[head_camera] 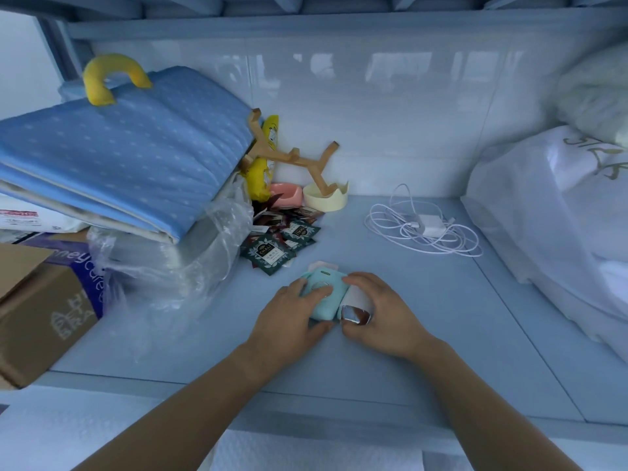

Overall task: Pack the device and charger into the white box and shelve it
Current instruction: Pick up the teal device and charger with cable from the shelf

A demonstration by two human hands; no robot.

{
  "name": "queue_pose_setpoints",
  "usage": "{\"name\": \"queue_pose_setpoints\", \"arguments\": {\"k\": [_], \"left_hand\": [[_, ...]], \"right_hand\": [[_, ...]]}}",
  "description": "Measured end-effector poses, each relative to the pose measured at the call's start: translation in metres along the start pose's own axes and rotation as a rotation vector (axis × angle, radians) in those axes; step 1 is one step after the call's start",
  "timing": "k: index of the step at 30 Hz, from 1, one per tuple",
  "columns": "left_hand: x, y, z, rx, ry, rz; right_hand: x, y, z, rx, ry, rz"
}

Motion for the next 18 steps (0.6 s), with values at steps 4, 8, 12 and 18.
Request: {"name": "queue_pose_setpoints", "arguments": {"k": [4, 8, 12, 18], "left_hand": [[0.003, 0.015, -0.003, 0.091, -0.036, 0.021], [0.007, 0.037, -0.007, 0.193, -0.069, 0.047], [0.014, 0.054, -0.009, 0.27, -0.119, 0.097], [0.011, 0.048, -0.012, 0.275, -0.124, 0.012]], "right_hand": [[-0.003, 0.006, 0.007, 0.033, -0.007, 0.033], [-0.015, 0.009, 0.011, 0.005, 0.032, 0.092], [-0.025, 0.022, 0.017, 0.052, 0.043, 0.207], [-0.031, 0.03, 0.02, 0.057, 0.019, 0.207]]}}
Point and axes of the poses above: each hand's wrist, its own z-axis away from the middle knuckle, its own x-axis out of the palm, y = z × x, the point moved 10 cm from there along -z, towards the middle knuckle, and after that the axes turned 1 degree about x, right-handed, at the moved point
